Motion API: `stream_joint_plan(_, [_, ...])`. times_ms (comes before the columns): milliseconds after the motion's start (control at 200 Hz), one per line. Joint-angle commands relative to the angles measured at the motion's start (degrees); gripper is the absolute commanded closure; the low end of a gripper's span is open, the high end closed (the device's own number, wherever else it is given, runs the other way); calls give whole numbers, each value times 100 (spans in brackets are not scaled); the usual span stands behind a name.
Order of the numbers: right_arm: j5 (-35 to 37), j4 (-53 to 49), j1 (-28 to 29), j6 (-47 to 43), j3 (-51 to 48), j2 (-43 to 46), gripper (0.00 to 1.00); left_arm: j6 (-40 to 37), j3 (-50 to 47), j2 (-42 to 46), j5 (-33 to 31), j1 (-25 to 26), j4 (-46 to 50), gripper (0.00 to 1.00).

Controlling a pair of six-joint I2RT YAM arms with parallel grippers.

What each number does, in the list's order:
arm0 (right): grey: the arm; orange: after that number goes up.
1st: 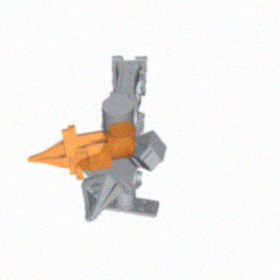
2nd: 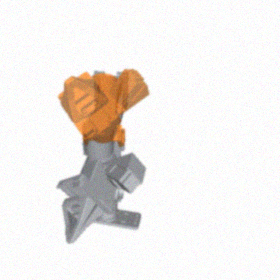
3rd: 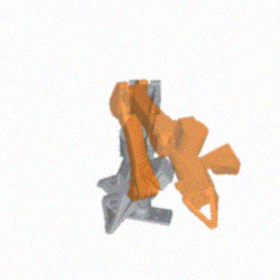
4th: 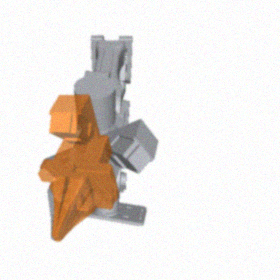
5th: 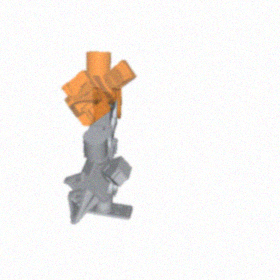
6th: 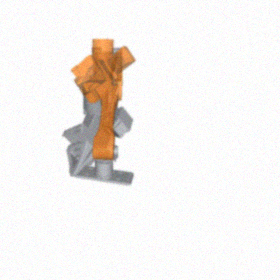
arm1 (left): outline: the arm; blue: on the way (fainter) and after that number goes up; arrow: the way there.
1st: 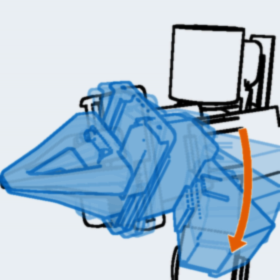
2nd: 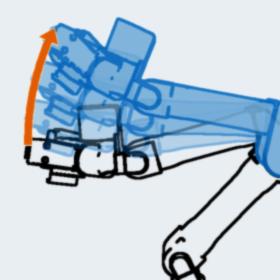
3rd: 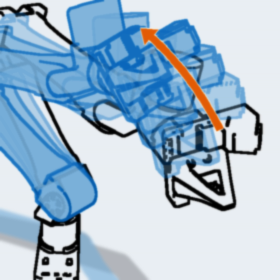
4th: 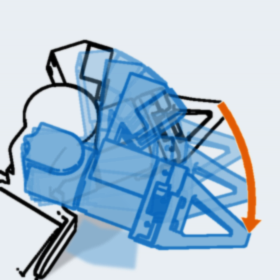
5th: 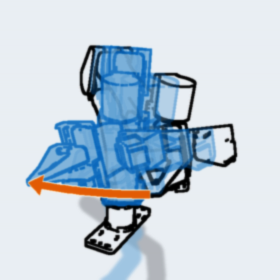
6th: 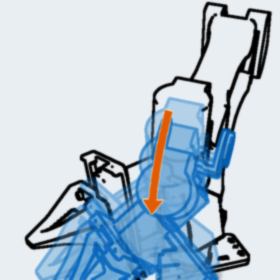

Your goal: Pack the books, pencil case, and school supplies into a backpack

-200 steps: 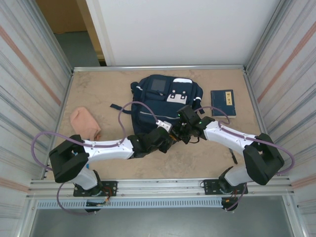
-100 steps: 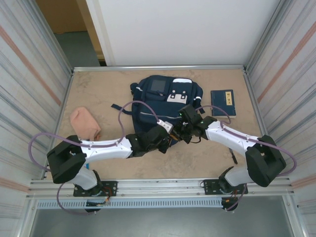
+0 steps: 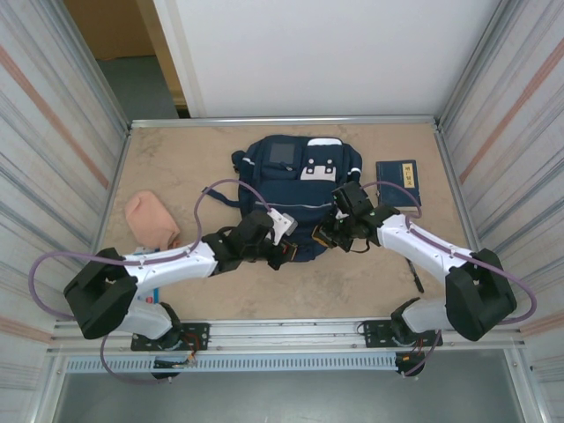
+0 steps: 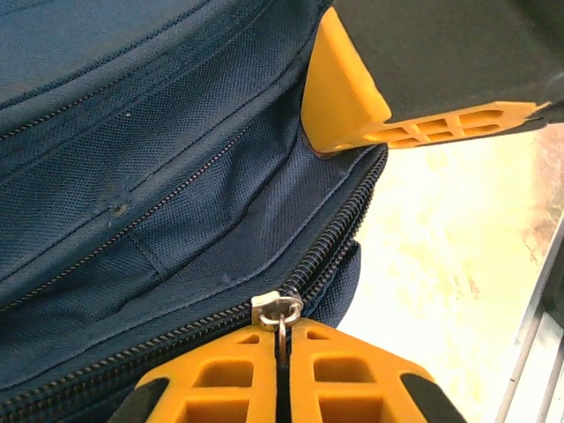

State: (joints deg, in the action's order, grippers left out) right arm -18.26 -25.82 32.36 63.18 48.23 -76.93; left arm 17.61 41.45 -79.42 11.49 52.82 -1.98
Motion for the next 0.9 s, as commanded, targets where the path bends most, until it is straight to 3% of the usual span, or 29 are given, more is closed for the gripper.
stream_joint_plan(0, [277, -191, -144, -491, 124, 114, 100, -360, 10, 41, 451, -162, 179, 100])
stream_joint_plan(85, [268, -269, -196, -629, 121, 124, 100, -268, 11, 169, 467, -429, 320, 100])
stream_joint_plan(185, [170, -438, -349, -943, 164, 115, 100, -179, -59, 414, -17, -848, 659, 100])
stream_joint_plan(291, [200, -561, -544, -1199, 152, 151, 100, -293, -45, 589, 156, -1331, 1046, 100])
stream_joint_plan(436, [161, -569, -776, -1581, 216, 69, 100, -484, -117, 769, 332, -1349, 955, 100])
stream_joint_plan(551, [65, -604, -997, -1757, 262, -28, 100, -279, -53, 632, 913, -1301, 503, 100])
stream_joint_plan(737, [-547, -579, -1093, -1341, 132, 376, 62, -345, 312, 255, 566, -668, 556, 100])
stream_joint_plan(792, [-379, -765, -999, -859, 18, 744, 47, -170, 406, 167, 675, -578, 507, 100])
stream_joint_plan(897, [355, -1433, -651, 656, -238, 1520, 36, 310, 359, 102, 673, -272, -42, 100])
